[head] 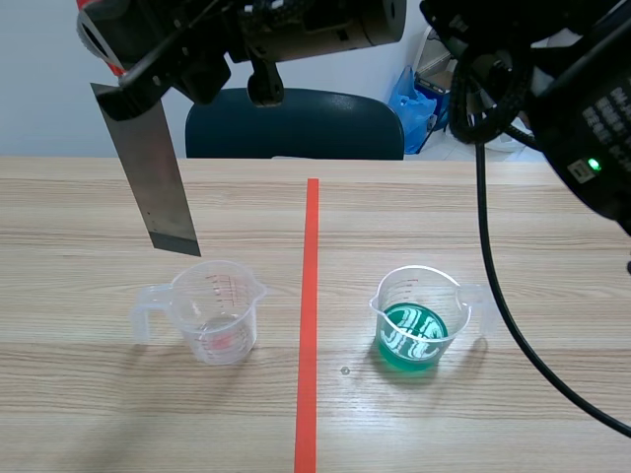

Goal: Do the redox reaction experiment

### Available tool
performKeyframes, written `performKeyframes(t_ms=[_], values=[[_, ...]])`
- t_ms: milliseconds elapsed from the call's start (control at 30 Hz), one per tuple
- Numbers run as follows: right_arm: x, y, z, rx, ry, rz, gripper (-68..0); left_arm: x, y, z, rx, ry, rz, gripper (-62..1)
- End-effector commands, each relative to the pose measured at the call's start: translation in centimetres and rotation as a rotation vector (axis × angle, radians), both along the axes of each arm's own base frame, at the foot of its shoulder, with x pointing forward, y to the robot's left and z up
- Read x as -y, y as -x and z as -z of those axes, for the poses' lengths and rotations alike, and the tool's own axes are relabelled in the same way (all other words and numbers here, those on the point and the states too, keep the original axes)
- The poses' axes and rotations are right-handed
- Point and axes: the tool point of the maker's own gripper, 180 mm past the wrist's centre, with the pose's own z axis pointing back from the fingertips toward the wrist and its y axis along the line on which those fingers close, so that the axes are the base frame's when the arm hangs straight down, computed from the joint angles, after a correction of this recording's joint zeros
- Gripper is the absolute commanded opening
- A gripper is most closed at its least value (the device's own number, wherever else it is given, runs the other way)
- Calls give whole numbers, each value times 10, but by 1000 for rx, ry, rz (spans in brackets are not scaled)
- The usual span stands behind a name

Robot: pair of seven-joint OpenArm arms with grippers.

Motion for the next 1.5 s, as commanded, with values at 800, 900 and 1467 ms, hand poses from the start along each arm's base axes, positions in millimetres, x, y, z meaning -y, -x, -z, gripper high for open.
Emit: performKeyframes(t_ms=[800,900,1467], values=[[0,3,-9,-4,-53,-5,-669,3,0,-4,15,25,-6,14],[0,3,-9,-4,-53,-5,-669,3,0,-4,15,25,-6,14],[0,3,-9,-4,-54,-5,-669,3,0,-4,15,25,-6,14]])
